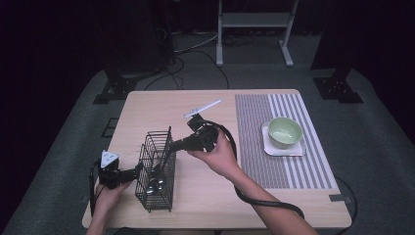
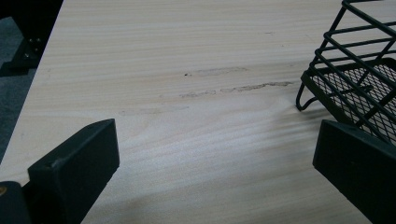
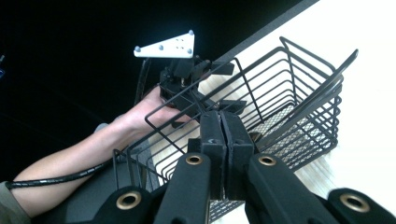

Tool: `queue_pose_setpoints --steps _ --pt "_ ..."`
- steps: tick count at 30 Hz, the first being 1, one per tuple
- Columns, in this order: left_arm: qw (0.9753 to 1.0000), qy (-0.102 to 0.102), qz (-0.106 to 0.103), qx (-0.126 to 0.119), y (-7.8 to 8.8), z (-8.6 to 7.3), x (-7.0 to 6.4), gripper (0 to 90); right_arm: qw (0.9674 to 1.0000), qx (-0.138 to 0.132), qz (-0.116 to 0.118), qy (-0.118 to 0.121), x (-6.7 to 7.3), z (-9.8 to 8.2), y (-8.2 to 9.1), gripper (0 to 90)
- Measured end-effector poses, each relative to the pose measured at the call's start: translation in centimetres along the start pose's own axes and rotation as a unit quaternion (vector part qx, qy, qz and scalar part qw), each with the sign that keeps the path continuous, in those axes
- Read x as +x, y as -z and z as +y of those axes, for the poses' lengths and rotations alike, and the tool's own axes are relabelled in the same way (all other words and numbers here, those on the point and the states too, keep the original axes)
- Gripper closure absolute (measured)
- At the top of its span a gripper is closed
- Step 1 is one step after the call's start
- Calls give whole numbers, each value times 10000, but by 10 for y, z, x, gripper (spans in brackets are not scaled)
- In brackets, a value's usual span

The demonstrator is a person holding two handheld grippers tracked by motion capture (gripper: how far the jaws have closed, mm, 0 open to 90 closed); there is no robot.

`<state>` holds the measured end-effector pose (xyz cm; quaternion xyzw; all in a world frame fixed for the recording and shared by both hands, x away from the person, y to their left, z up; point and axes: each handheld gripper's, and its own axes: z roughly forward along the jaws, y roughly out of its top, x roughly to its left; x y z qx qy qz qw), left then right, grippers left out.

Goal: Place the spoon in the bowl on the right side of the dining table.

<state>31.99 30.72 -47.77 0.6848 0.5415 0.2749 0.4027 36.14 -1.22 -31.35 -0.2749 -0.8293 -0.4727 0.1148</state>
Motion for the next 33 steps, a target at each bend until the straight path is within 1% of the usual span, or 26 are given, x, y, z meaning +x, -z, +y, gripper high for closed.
queue_pose_setpoints --steps 3,6,9,10,15,18,27,33 --pt "10000 -12 6 -12 0 0 0 0 10000 -35 -23 0 2 3 3 888" --pt "10000 -17 11 -13 0 0 0 0 9999 -113 -61 59 7 10 10 888" --pt "10000 -28 9 -10 0 0 -1 0 9999 -129 -64 59 9 12 12 888" --pt "10000 -29 14 -1 0 0 -1 0 9998 -143 -98 67 10 13 14 888" --pt "10000 -19 15 13 0 0 0 0 9998 -146 -121 49 12 16 17 888" --pt "10000 -20 19 10 0 0 -1 0 9997 -218 -137 18 12 19 24 888" --pt "10000 -34 22 17 -1 0 -1 0 9995 -298 -94 -56 12 22 37 888" --pt "10000 -21 23 13 -1 0 -1 0 9994 -352 -54 -39 13 23 45 888"
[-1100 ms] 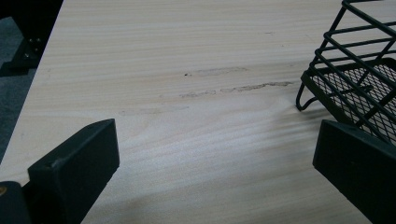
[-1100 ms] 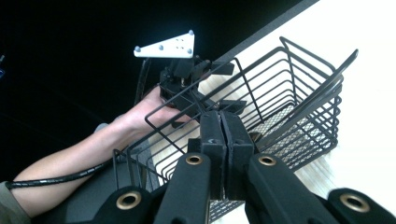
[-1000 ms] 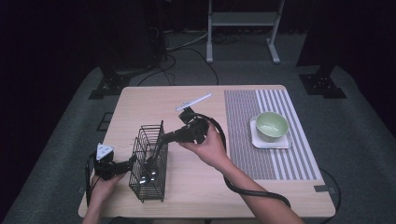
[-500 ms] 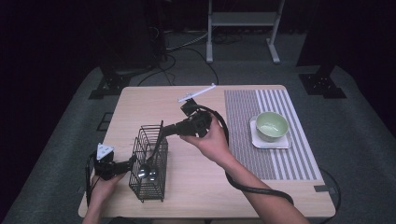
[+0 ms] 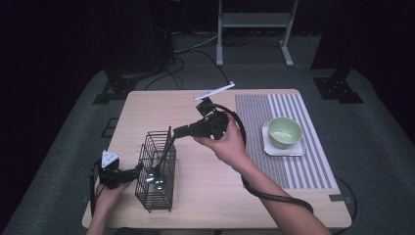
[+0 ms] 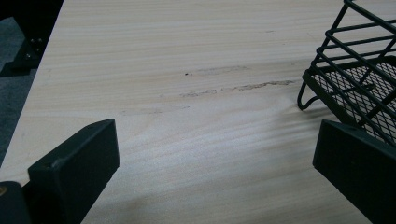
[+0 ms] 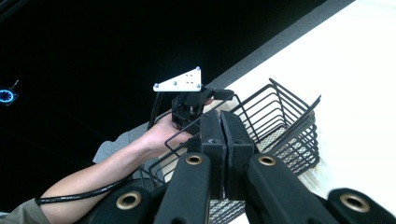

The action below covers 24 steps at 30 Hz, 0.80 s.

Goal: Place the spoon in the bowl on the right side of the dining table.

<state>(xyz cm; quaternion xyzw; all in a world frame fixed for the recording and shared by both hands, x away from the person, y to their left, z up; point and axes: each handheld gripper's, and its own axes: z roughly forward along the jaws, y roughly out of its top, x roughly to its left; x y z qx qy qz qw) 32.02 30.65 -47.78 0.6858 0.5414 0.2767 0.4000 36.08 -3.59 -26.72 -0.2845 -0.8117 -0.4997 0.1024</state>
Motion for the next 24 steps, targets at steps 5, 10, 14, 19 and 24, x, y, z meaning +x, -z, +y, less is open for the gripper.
queue_pose_setpoints --steps 5,10,14,19,24 --pt "10000 -7 2 1 0 0 0 0 9999 -154 59 -17 2 2 13 888" --pt "10000 -9 9 -1 0 0 0 0 9998 -195 48 -44 1 1 21 887" --pt "10000 -10 10 -1 0 0 0 0 9996 -244 85 -127 -2 -1 27 888" --pt "10000 7 8 1 0 0 0 0 9995 -276 37 -150 -6 -4 38 888" --pt "10000 -8 8 -3 0 0 0 0 9994 -276 19 -203 -10 -8 47 888"
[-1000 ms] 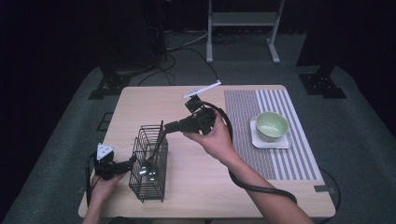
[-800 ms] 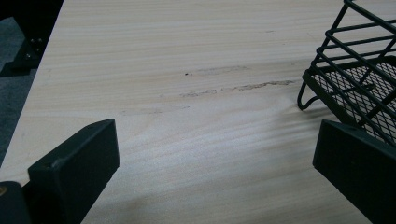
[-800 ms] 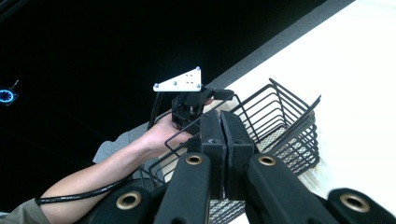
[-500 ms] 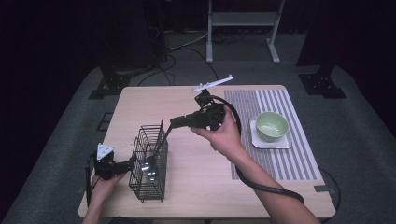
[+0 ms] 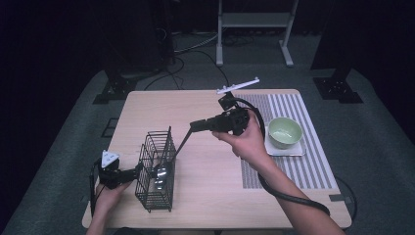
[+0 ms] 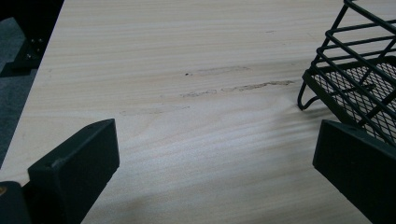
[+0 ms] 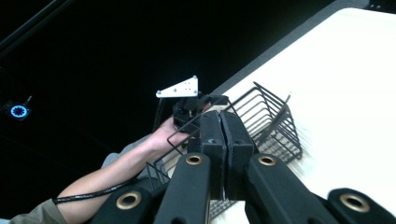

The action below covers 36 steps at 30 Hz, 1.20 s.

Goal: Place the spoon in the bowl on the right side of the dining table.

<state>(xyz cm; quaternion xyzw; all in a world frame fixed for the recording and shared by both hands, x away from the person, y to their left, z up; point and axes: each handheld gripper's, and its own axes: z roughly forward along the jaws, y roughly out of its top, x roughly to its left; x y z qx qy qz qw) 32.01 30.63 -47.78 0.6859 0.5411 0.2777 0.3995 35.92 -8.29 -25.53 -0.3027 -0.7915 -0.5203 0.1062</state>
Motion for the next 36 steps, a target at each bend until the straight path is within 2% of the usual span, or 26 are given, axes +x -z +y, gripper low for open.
queue_pose_setpoints --steps 2,3,7,17,27,36 --pt "10000 4 -1 1 0 0 0 0 10000 1 29 -29 -2 -2 4 888" --pt "10000 5 1 -2 0 0 0 0 9999 -20 121 -74 -6 -5 9 888" --pt "10000 3 6 -2 0 0 0 0 9999 -31 108 -132 -11 -9 17 887" --pt "10000 -16 4 -6 0 0 0 0 9997 -45 -61 -245 -30 -26 37 887" --pt "10000 -5 4 -15 0 0 0 0 9988 -31 -300 -394 -45 -38 50 887" --pt "10000 21 7 -3 0 0 1 0 9980 -32 -390 -492 -55 -47 57 887"
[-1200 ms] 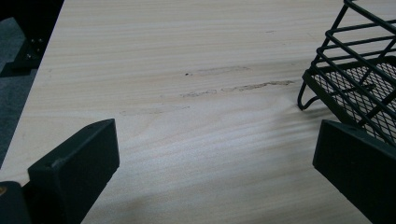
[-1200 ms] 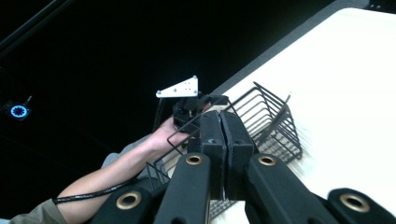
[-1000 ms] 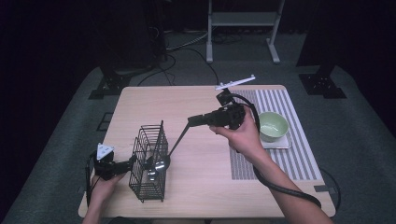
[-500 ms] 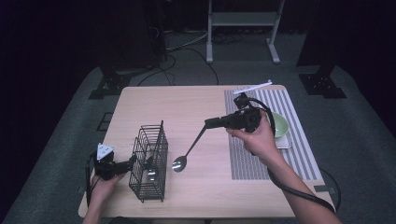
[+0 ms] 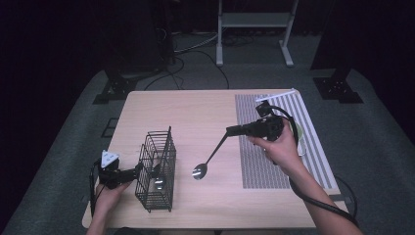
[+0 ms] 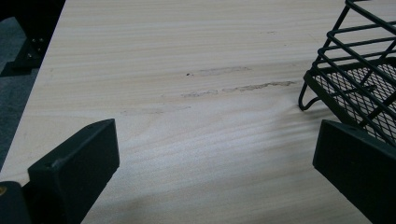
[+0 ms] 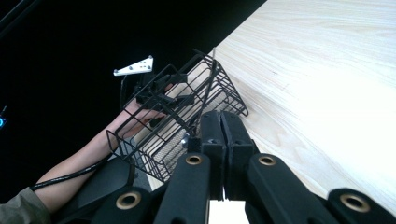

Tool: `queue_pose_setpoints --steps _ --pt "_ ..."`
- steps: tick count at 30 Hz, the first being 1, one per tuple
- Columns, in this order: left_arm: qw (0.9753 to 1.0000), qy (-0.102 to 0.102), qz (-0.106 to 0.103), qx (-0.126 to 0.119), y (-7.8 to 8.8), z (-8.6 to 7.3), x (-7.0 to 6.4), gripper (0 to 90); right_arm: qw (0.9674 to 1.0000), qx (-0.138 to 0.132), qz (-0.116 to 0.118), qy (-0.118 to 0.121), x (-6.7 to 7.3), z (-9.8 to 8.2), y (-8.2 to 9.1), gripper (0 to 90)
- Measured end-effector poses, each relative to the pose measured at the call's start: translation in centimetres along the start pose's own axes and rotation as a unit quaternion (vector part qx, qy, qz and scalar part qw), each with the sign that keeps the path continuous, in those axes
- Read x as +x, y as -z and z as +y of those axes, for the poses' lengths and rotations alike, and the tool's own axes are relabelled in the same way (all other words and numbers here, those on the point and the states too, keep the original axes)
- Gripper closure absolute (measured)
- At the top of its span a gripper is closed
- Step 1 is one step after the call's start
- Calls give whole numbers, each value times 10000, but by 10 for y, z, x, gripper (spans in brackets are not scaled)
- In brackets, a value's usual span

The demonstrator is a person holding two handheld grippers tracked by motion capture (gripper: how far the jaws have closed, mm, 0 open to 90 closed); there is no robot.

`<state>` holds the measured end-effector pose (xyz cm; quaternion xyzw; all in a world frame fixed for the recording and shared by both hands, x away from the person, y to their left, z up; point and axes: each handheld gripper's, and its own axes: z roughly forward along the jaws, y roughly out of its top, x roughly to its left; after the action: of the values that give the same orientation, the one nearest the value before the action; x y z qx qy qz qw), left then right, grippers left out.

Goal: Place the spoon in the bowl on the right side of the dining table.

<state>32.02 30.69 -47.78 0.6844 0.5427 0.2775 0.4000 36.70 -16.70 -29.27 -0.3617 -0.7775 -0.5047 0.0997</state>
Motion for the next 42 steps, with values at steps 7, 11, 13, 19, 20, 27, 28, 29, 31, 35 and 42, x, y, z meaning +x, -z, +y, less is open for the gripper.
queue_pose_setpoints --steps 7,11,13,19,20,27,28,29,31,35,42 --pt "10000 -16 -2 -1 0 0 0 0 9999 -20 -82 -103 -10 -9 7 887" --pt "10000 -17 -1 -1 0 0 0 0 9998 -56 -115 -148 -14 -13 11 887" --pt "10000 5 -10 -7 0 0 0 0 9996 -70 -166 -197 -18 -16 15 887" --pt "10000 -14 3 -5 0 0 0 0 9992 -91 -284 -254 -24 -22 26 886" --pt "10000 -17 3 -4 0 0 0 0 9992 -104 -301 -254 -25 -23 27 886" --pt "10000 -28 -5 -8 0 0 -1 0 9984 -160 -391 -367 -35 -31 37 886" --pt "10000 -29 -4 -8 0 0 -1 0 9983 -172 -400 -395 -36 -32 38 886" --pt "10000 -25 -3 -9 0 0 0 0 9982 -183 -405 -407 -37 -33 40 886" --pt "10000 -30 1 -7 0 0 0 0 9979 -200 -436 -439 -40 -35 42 886" --pt "10000 -29 3 -9 0 0 -1 0 9976 -192 -488 -453 -44 -38 44 886" --pt "10000 -39 4 -4 0 0 0 0 9965 -215 -566 -584 -51 -44 51 886"
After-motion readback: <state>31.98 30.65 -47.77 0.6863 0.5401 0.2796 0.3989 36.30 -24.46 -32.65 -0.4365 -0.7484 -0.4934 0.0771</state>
